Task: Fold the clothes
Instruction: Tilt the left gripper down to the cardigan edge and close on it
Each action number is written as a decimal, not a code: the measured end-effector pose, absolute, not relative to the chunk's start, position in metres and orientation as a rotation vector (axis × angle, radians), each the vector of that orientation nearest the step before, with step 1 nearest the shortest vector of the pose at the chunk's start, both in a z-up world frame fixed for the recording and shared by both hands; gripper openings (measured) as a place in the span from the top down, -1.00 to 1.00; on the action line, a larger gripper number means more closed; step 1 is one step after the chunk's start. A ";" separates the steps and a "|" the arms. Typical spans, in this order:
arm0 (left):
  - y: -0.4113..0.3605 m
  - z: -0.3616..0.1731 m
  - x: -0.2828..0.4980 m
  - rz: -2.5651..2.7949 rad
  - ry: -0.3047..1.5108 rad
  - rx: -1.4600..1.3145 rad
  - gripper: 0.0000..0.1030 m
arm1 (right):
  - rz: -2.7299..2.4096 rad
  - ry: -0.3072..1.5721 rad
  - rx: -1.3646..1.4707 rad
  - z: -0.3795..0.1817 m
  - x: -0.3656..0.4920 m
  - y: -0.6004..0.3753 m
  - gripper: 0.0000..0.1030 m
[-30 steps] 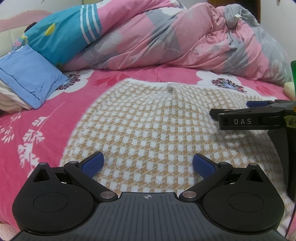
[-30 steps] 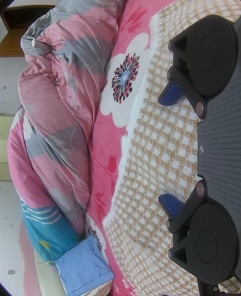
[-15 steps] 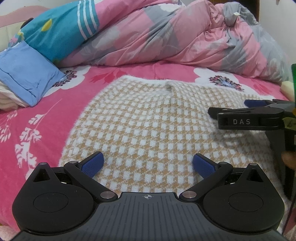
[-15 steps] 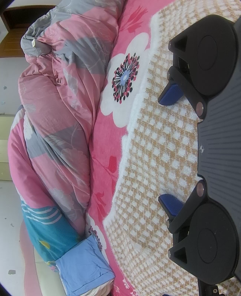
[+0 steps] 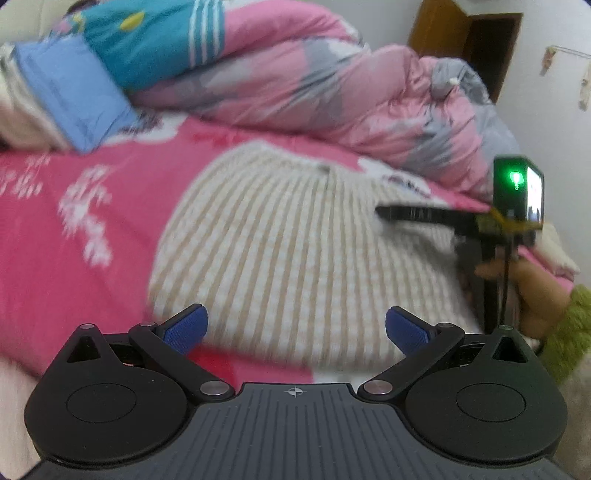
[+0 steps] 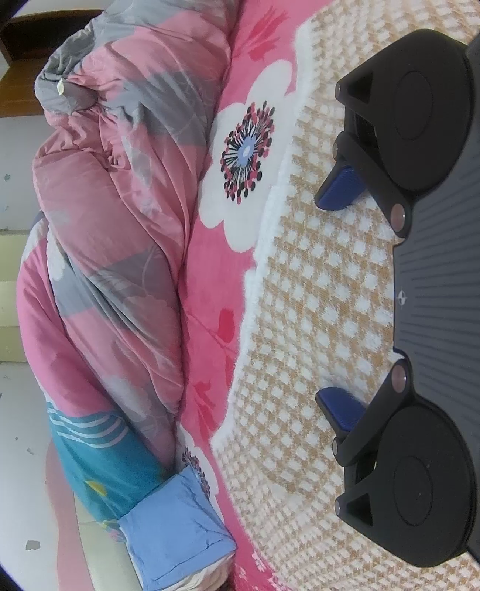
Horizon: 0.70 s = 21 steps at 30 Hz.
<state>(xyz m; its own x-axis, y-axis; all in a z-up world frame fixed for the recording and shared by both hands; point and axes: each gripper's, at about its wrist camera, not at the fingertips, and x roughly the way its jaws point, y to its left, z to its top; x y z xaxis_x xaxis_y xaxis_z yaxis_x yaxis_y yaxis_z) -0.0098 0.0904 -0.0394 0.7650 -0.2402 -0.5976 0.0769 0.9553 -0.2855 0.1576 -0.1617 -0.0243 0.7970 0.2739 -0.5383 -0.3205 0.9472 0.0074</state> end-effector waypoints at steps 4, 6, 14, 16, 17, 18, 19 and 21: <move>0.095 -0.057 -0.013 -0.167 0.721 -0.349 -1.00 | 0.317 0.563 -0.089 -0.025 0.157 -0.161 -1.00; 0.093 -0.063 -0.011 -0.154 0.700 -0.370 -1.00 | 0.316 0.563 -0.091 -0.025 0.157 -0.160 -1.00; 0.097 -0.072 0.002 -0.154 0.564 -0.467 -1.00 | 0.326 0.572 -0.099 -0.024 0.153 -0.163 -1.00; 0.099 -0.074 0.007 -0.157 0.531 -0.481 -0.98 | 0.329 0.571 -0.109 -0.025 0.148 -0.164 -1.00; 0.099 -0.075 0.010 -0.155 0.516 -0.484 -0.95 | 0.329 0.567 -0.113 -0.025 0.145 -0.165 -1.00; 0.099 -0.077 0.012 -0.153 0.502 -0.486 -0.92 | 0.330 0.564 -0.118 -0.026 0.142 -0.166 -1.00; 0.099 -0.078 0.013 -0.151 0.488 -0.491 -0.91 | 0.331 0.557 -0.123 -0.026 0.138 -0.167 -1.00; 0.101 -0.081 0.018 -0.150 0.459 -0.508 -0.88 | 0.331 0.546 -0.131 -0.027 0.132 -0.169 -1.00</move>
